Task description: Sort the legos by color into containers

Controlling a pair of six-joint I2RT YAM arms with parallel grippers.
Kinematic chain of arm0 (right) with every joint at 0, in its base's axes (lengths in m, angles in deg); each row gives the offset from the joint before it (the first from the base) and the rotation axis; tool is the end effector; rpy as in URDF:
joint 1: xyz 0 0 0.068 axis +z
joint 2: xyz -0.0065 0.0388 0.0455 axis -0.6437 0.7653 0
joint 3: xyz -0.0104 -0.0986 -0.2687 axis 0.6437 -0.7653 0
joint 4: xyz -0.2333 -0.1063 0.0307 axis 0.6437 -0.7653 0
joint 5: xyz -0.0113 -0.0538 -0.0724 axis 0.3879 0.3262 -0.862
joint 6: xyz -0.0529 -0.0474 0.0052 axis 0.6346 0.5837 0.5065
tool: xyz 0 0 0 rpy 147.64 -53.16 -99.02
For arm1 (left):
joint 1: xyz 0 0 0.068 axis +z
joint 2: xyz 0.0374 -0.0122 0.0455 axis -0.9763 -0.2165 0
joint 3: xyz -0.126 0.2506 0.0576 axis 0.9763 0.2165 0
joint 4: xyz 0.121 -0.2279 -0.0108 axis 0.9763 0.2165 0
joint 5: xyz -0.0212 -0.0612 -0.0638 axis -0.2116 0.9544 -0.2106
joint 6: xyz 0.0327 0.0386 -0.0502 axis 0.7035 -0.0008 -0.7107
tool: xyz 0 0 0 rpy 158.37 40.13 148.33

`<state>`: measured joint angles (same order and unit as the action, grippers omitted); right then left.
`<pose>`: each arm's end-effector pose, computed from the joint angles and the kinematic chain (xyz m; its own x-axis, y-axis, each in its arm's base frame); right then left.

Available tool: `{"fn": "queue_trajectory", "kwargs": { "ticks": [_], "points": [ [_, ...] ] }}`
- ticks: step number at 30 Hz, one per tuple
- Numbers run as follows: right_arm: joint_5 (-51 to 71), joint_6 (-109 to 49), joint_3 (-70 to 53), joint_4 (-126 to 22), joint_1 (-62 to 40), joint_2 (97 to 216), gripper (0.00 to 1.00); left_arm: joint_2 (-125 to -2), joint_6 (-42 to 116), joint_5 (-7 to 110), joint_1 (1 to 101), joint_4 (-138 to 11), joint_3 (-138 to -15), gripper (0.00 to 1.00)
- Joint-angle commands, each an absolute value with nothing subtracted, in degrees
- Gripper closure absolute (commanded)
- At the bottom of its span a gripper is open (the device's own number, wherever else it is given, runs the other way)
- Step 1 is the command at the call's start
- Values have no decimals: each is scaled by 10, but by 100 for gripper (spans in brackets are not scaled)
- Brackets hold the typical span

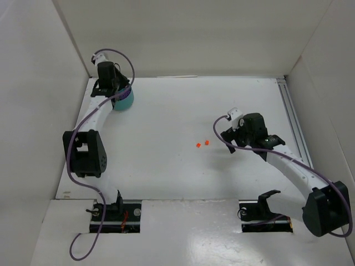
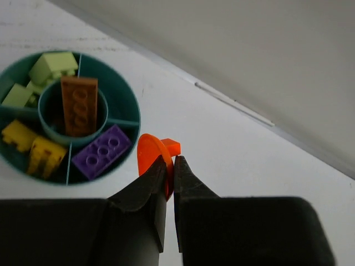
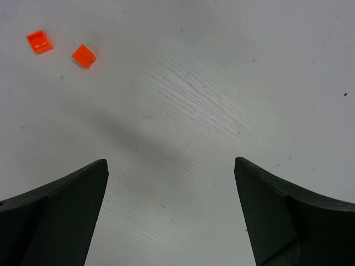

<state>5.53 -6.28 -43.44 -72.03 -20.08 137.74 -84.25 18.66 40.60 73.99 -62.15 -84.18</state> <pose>0.2204 0.0838 0.2347 -0.5000 -0.4899 -0.7142 -0.5500 0.8166 -0.1751 0.4257 -0.0233 0.3427 -0.2416 -0.4901 -0.8375 -0.1240 0.8716 -0.4743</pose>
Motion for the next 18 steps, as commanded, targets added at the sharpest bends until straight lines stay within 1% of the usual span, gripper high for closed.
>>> {"fn": "queue_trajectory", "kwargs": {
  "ticks": [1, 2, 5, 8, 12, 18],
  "points": [
    [39, -37, -360, -689, -199, 1410, 0, -910, 176, 514, 759, -667, -911, 100],
    [33, -26, -346, -689, -199, 1431, 0, -945, 176, 508, 759, -660, -956, 100],
    [25, -6, -299, -700, -204, 1475, 0, -991, 181, 500, 759, -638, -1025, 100],
    [30, -1, -256, -706, -209, 1514, 0, -1031, 181, 495, 759, -654, -1048, 100],
    [41, 5, -230, -706, -209, 1557, 0, -1067, 165, 450, 759, -637, -1111, 100],
    [41, 5, -217, -695, -214, 1579, 0, -1073, 149, 411, 759, -642, -1111, 100]
  ]
}}
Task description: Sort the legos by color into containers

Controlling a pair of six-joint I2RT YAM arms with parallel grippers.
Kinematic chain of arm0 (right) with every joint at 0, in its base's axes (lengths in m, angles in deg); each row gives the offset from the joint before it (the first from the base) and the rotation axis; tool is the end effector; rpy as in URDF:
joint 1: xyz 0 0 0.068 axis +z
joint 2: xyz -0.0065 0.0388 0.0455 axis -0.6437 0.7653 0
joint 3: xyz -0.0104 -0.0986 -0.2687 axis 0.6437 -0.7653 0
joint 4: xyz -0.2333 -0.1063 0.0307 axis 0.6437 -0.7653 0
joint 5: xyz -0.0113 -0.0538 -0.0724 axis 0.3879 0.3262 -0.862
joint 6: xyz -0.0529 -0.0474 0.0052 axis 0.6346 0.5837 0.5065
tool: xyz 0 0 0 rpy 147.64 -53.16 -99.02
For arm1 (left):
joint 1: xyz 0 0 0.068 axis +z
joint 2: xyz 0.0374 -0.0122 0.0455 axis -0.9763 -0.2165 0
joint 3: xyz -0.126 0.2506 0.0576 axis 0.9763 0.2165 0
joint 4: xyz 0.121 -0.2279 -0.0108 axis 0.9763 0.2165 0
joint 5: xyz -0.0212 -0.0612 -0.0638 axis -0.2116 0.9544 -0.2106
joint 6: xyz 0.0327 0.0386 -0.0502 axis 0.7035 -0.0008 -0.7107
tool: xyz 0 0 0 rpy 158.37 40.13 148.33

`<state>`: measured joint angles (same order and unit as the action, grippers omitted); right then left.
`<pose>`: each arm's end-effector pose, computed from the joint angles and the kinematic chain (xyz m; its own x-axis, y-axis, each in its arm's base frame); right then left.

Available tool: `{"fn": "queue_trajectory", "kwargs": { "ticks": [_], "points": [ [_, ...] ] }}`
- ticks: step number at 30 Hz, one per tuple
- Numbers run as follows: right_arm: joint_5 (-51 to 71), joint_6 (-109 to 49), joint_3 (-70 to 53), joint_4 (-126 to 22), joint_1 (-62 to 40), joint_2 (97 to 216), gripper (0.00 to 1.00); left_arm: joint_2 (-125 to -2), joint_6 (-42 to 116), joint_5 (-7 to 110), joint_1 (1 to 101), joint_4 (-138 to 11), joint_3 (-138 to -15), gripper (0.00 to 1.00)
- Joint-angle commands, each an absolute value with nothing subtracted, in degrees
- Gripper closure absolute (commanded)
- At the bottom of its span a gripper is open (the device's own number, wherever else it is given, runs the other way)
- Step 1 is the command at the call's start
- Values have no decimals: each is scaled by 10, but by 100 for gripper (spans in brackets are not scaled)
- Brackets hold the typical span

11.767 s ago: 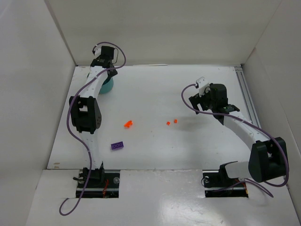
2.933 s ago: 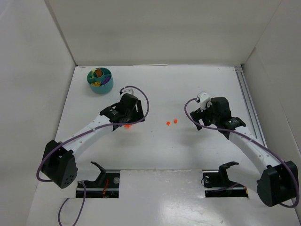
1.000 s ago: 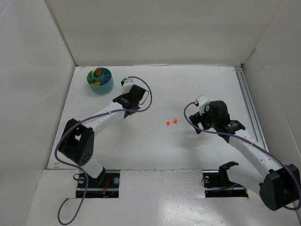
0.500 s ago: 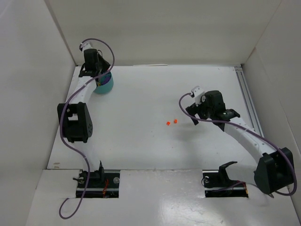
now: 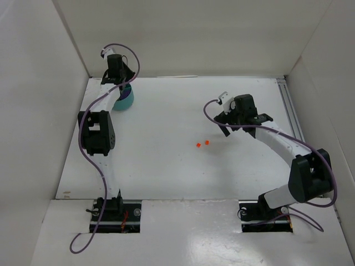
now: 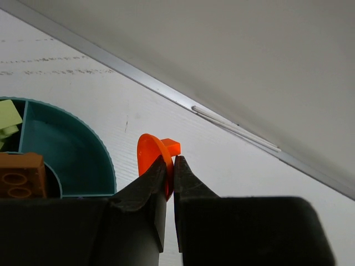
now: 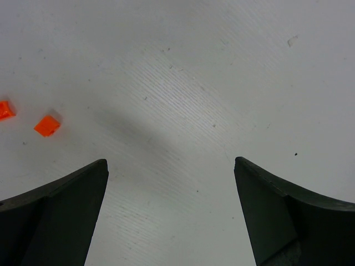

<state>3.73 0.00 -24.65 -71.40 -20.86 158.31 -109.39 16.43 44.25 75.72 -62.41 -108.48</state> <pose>0.3089 0.1093 0.2542 -0.4658 -0.5782 -0.6698 -0.5765 0.7726 -0.2660 0.5401 -0.0177 0.2988 -0.2618 -0.5298 -0.8067 -0.1126 0.8469 -0.5197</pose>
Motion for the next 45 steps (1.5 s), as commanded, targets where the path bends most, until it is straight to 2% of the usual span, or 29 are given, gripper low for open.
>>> {"fn": "queue_trajectory", "kwargs": {
  "ticks": [1, 10, 45],
  "points": [
    [41, 0, -217, -695, -214, 1584, 0, -1073, 149, 405, 759, -642, -1111, 100],
    [41, -11, -212, -695, -231, 1590, 0, -1086, 136, 330, 759, -597, -1135, 100],
    [47, -21, -222, -684, -236, 1617, 0, -1097, 171, 298, 759, -594, -1071, 100]
  ]
}}
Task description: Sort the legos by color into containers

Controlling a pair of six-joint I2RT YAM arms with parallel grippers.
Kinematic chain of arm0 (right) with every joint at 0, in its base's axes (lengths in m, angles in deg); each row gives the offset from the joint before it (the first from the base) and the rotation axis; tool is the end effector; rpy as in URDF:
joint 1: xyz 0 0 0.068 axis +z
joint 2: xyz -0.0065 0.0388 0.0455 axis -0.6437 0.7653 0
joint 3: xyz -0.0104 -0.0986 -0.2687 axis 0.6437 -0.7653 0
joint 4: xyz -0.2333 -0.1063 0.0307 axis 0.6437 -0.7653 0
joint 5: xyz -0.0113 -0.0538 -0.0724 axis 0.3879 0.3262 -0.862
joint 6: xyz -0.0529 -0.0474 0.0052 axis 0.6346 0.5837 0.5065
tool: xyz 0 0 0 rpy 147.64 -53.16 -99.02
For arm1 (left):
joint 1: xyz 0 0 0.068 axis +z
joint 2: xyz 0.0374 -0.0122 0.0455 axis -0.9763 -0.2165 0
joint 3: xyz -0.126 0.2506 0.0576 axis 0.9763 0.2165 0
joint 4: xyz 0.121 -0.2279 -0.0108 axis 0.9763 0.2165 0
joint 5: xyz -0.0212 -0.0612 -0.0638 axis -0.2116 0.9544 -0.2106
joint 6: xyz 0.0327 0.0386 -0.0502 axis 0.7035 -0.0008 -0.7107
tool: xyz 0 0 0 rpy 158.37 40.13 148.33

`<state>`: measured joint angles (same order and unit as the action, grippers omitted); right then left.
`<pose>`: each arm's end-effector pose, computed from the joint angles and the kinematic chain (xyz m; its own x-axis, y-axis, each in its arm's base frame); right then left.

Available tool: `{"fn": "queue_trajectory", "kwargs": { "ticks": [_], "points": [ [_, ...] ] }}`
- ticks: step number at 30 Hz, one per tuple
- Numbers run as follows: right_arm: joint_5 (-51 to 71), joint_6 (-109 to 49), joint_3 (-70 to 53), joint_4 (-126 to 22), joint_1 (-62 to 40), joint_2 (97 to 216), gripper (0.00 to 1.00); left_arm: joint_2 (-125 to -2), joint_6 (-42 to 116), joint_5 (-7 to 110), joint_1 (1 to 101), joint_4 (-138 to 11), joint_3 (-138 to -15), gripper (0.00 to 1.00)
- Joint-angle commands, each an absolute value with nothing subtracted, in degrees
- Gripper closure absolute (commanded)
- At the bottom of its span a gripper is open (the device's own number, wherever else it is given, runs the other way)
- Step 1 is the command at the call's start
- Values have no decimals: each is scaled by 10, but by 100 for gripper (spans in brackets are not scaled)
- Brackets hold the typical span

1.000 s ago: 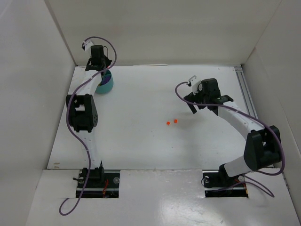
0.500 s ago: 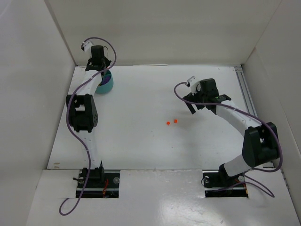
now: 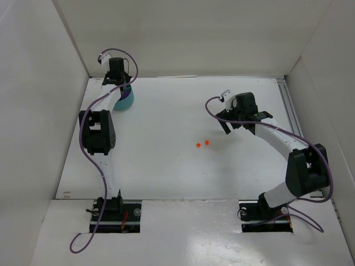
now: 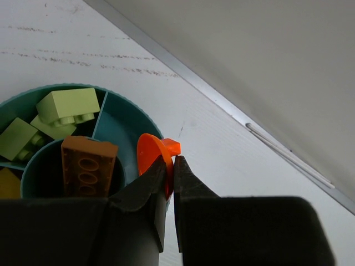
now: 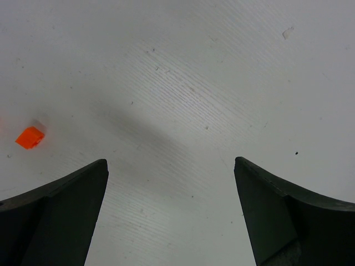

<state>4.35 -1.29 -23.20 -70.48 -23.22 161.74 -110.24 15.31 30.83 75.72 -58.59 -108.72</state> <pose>0.3256 0.1010 0.2455 -0.5105 -0.5432 -0.6666 -0.5442 0.8043 -0.2386 0.5393 -0.0040 0.2848 -0.1995 -0.5350 -0.8209 -0.3400 0.8235 -0.4540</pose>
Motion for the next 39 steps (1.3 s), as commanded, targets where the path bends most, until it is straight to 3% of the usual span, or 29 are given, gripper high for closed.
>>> {"fn": "queue_trajectory", "kwargs": {
  "ticks": [1, 7, 17, 29, 36, 39],
  "points": [
    [47, -21, -222, -684, -236, 1617, 0, -1097, 171, 298, 759, -594, -1071, 100],
    [53, -21, -222, -684, -236, 1617, 0, -1097, 178, 298, 759, -594, -1066, 100],
    [53, -16, -228, -689, -236, 1612, 0, -1080, 178, 293, 749, -589, -1056, 71],
    [63, -6, -233, -689, -236, 1584, 0, -1049, 203, 298, 728, -583, -1062, 66],
    [75, -27, -239, -684, -259, 1540, 0, -992, 264, 347, 669, -576, -1072, 47],
    [91, -53, -263, -684, -286, 1516, 0, -962, 304, 354, 622, -566, -1054, 45]
  ]
}}
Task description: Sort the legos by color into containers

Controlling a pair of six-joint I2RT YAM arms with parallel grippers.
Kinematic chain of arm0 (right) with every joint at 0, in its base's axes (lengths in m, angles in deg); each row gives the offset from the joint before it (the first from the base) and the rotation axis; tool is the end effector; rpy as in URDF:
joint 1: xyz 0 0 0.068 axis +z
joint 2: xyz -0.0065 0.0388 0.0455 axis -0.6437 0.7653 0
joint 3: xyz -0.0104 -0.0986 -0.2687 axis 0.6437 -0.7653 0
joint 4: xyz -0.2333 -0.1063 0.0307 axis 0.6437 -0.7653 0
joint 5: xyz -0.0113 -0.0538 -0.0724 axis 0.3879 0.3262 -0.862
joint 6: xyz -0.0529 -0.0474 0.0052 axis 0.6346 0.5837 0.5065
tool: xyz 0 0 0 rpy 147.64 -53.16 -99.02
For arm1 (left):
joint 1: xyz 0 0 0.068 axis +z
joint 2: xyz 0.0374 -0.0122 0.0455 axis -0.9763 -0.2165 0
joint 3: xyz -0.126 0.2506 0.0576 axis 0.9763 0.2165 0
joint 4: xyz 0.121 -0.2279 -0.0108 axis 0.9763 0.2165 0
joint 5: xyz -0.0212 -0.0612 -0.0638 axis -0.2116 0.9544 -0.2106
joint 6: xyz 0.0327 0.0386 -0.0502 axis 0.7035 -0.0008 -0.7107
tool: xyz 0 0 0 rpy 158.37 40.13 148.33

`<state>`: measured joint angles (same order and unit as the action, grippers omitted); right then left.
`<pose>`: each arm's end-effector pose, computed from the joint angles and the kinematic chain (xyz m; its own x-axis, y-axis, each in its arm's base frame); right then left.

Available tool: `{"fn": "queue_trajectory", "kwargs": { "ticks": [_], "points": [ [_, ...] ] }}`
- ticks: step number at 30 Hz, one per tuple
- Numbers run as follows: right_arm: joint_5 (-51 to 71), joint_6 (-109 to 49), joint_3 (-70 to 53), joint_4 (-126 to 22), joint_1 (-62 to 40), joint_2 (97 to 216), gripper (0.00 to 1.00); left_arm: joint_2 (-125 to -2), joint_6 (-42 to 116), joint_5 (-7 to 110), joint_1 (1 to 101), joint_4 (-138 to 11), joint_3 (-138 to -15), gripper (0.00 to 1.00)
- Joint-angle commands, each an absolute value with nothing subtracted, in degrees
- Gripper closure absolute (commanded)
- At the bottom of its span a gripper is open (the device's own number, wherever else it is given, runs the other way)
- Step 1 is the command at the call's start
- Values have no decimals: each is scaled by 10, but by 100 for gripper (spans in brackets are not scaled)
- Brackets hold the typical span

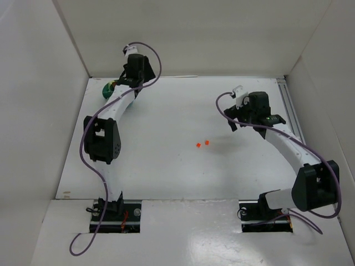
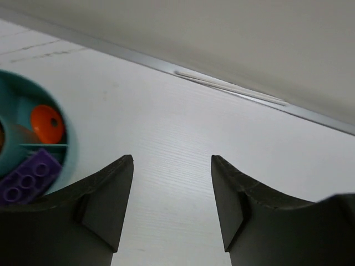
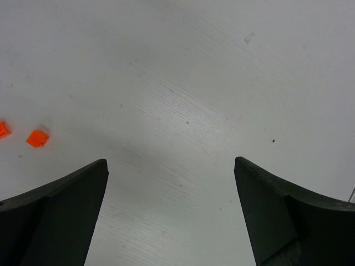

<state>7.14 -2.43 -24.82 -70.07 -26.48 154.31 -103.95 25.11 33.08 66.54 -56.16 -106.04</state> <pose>0.3084 0.0798 0.2768 -0.4632 -0.4744 -0.7486 -0.4952 0.8390 -0.2253 0.5071 -0.0875 0.3176 -0.3100 -0.3452 -0.8858 -0.1131 0.9385 -0.3262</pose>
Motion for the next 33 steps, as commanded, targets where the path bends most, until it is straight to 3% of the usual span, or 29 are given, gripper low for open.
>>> {"fn": "queue_trajectory", "kwargs": {
  "ticks": [1, 9, 19, 29, 33],
  "points": [
    [97, -63, -268, -684, -305, 1511, 0, -954, 312, 362, 611, -566, -1039, 45],
    [104, -122, -351, -684, -383, 1435, 0, -873, 316, 485, 535, -590, -871, 47],
    [105, -133, -435, -694, -391, 1339, 5, -788, 276, 388, 375, -584, -704, 53],
    [95, -117, -489, -749, -391, 1230, 9, -839, 251, 319, 260, -567, -696, 63],
    [98, -122, -489, -757, -391, 1206, 5, -884, 244, 299, 246, -550, -723, 66]
  ]
}}
